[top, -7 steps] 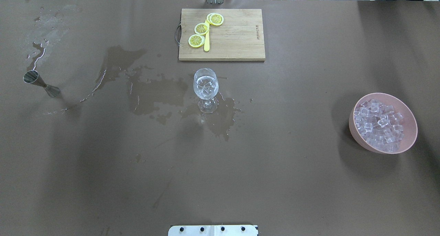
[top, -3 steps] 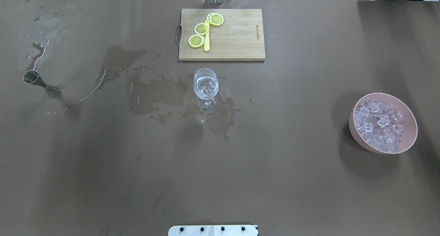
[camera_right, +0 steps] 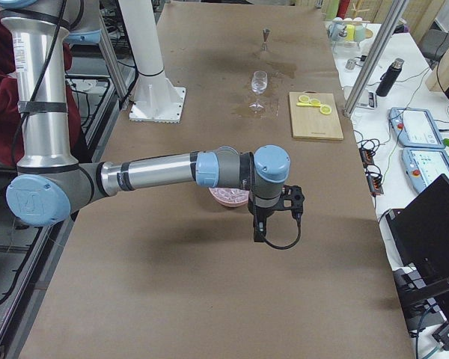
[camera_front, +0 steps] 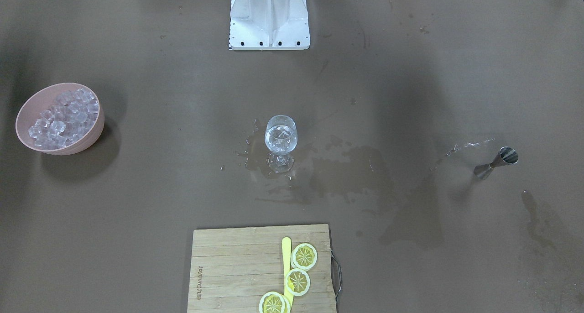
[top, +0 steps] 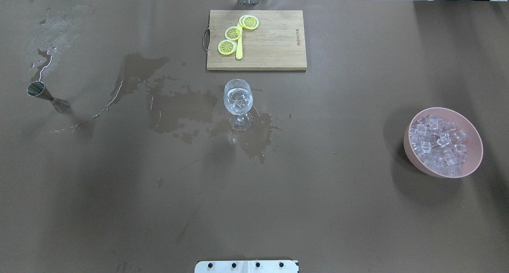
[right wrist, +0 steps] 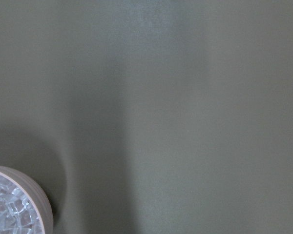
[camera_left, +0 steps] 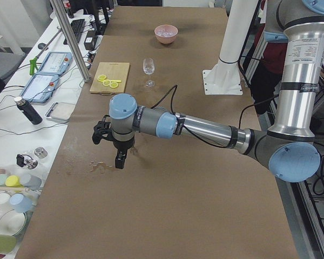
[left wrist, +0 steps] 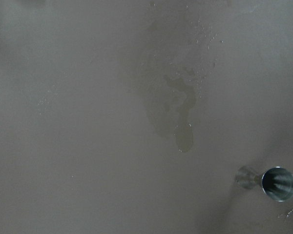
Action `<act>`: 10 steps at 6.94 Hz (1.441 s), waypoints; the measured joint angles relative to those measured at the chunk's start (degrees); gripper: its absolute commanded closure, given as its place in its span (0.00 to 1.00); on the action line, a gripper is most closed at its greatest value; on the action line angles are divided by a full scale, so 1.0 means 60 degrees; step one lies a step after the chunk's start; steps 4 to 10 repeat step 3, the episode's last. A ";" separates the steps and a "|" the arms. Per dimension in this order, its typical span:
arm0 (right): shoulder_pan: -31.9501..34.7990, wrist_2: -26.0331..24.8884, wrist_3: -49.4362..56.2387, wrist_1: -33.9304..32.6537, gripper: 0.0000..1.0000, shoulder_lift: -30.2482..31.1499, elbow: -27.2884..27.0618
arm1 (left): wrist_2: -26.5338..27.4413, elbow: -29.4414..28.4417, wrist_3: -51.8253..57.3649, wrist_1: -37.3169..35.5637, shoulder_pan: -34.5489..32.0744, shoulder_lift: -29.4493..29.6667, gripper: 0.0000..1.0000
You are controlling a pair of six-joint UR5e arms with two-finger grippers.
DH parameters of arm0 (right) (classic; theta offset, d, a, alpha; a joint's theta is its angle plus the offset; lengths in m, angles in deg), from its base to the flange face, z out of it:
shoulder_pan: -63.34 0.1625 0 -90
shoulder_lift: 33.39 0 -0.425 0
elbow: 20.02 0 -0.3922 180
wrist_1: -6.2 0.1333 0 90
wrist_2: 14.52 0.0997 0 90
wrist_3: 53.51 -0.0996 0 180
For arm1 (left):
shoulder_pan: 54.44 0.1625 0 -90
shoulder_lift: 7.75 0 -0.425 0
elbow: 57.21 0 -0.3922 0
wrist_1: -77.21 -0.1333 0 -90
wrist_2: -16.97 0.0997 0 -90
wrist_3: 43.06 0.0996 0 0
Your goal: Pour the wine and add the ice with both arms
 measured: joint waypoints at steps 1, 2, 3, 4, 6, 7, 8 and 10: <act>0.0003 -0.0014 0.0003 0.0003 0.00 0.0074 -0.0067 | 0.0021 -0.0111 0.0076 -0.0056 0.0002 -0.0021 0.01; 0.0006 -0.0019 0.0002 0.0004 0.00 0.0123 -0.0120 | 0.0043 -0.0172 0.0103 -0.0075 0.0003 -0.0032 0.01; 0.0006 -0.0021 -0.0003 0.0005 0.00 0.0154 -0.0171 | 0.0054 -0.0210 0.0112 -0.0081 0.0003 -0.0037 0.01; 0.0006 -0.0021 -0.0003 0.0005 0.00 0.0154 -0.0171 | 0.0054 -0.0210 0.0112 -0.0081 0.0003 -0.0037 0.01; 0.0006 -0.0021 -0.0003 0.0005 0.00 0.0154 -0.0171 | 0.0054 -0.0210 0.0112 -0.0081 0.0003 -0.0037 0.01; 0.0006 -0.0021 -0.0003 0.0005 0.00 0.0154 -0.0171 | 0.0054 -0.0210 0.0112 -0.0081 0.0003 -0.0037 0.01; 0.0006 -0.0021 -0.0003 0.0005 0.00 0.0154 -0.0171 | 0.0054 -0.0210 0.0112 -0.0081 0.0003 -0.0037 0.01; 0.0006 -0.0021 -0.0003 0.0005 0.00 0.0154 -0.0171 | 0.0054 -0.0210 0.0112 -0.0081 0.0003 -0.0037 0.01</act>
